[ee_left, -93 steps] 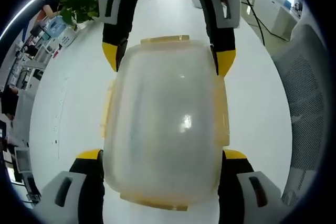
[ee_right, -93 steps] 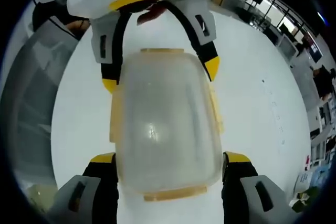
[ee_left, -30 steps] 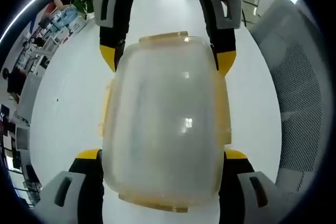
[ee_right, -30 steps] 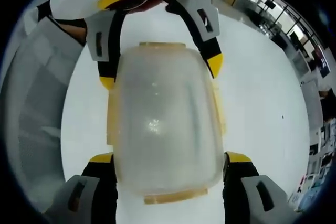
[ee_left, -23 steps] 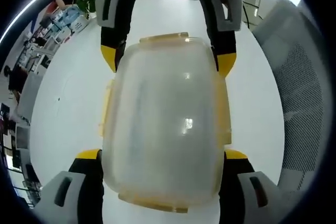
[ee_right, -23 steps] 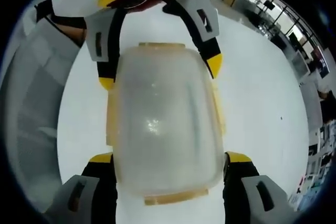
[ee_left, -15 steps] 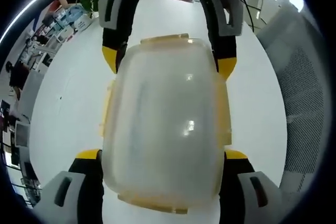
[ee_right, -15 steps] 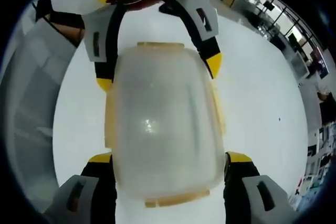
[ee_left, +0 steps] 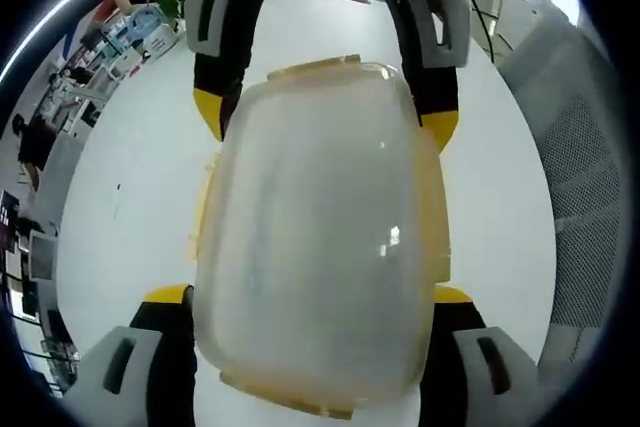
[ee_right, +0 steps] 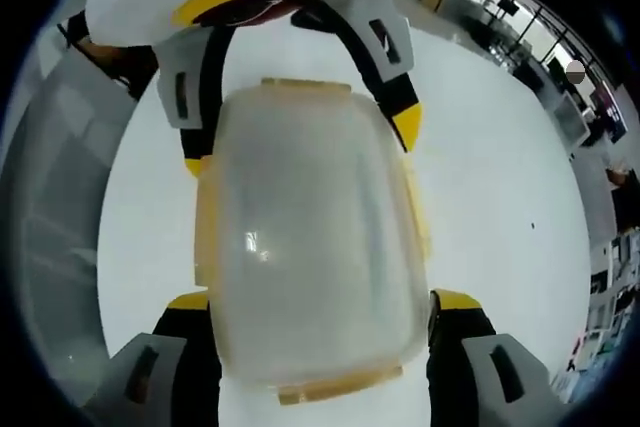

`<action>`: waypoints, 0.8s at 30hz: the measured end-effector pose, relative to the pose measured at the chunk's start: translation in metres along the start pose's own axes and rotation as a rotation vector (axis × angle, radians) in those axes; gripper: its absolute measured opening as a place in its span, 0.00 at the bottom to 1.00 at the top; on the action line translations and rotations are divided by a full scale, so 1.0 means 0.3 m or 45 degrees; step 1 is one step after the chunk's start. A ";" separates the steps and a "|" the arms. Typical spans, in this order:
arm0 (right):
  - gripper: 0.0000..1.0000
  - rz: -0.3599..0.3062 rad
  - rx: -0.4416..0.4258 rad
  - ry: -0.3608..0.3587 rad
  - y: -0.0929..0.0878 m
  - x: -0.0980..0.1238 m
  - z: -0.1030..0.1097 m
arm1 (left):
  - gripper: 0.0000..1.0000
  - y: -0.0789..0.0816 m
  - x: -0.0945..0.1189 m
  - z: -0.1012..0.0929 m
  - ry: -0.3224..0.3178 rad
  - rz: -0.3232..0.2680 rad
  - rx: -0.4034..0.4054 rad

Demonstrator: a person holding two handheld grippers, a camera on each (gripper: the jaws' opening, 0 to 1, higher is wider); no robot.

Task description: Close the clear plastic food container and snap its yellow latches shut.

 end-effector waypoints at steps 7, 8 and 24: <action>0.87 -0.007 0.008 -0.008 0.008 -0.009 -0.023 | 0.95 -0.008 -0.007 0.027 0.011 0.008 0.002; 0.87 -0.007 0.006 -0.007 0.008 -0.011 -0.026 | 0.95 -0.009 -0.007 0.031 0.010 0.008 0.001; 0.87 -0.023 0.004 -0.008 0.021 -0.023 -0.071 | 0.94 -0.019 -0.005 0.076 0.013 0.020 0.001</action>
Point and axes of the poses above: the point that each gripper's makers call its tool centre point, and the gripper's own axes: x roughly backward along the fingers, z roughly to its left, y roughly out of its top, the point moved 4 cm from there along x, roughly backward along the fingers, and after that the axes turned 6 degrees about -y, right-handed, at the moved point
